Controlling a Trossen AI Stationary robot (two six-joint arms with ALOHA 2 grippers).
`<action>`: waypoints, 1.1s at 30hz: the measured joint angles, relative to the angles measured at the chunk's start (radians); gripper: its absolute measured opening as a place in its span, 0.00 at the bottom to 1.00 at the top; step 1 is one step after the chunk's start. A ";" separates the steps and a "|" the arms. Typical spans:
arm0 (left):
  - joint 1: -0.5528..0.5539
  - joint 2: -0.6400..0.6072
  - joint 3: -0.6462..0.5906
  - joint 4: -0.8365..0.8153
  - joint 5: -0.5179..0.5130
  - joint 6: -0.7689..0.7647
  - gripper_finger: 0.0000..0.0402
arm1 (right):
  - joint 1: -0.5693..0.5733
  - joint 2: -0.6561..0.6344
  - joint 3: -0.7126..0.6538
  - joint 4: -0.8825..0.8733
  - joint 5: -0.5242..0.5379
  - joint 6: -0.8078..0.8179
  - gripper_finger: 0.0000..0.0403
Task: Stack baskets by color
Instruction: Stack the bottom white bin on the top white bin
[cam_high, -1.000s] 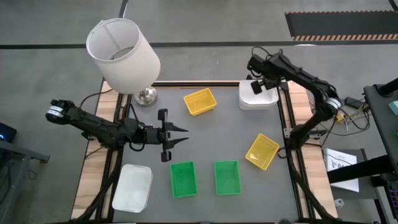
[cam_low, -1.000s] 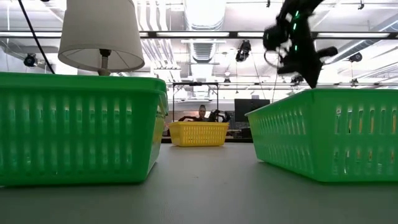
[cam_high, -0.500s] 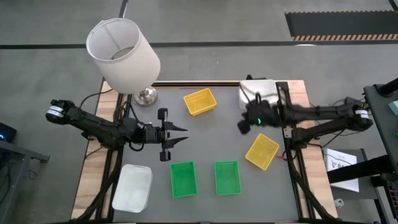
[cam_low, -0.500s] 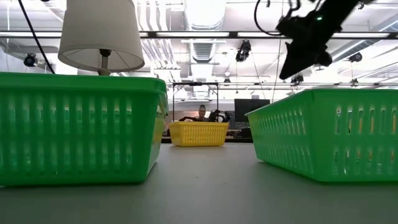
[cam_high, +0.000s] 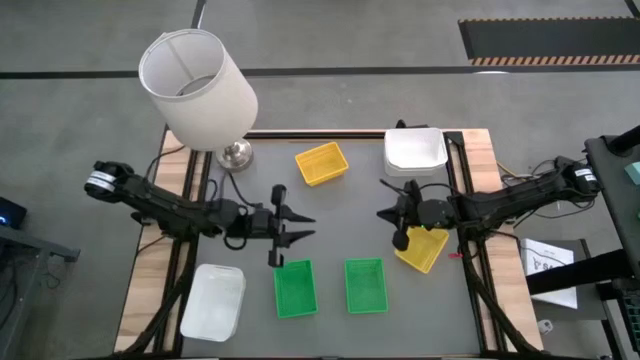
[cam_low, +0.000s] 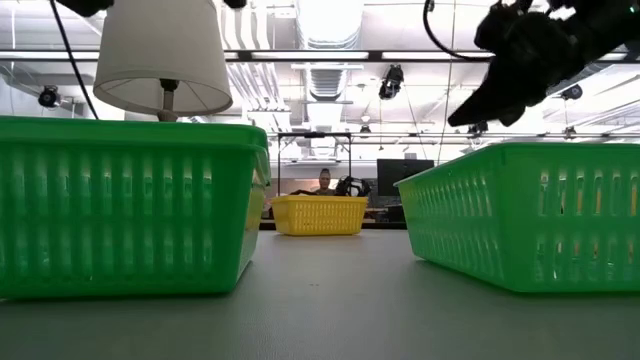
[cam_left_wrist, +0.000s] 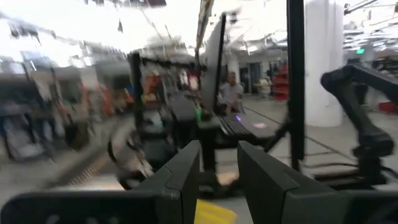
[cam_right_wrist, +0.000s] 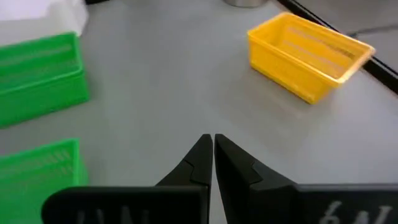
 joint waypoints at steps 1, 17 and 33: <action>-0.006 0.020 0.000 -0.002 0.000 -0.035 0.23 | 0.000 0.002 -0.012 0.024 -0.013 -0.018 0.03; -0.177 0.252 0.177 -0.320 -0.182 -0.698 0.23 | 0.000 0.003 -0.015 0.211 -0.144 -0.336 0.03; -0.409 0.343 0.653 -2.008 0.061 -1.973 0.23 | 0.000 0.004 -0.013 0.211 -0.144 -0.443 0.03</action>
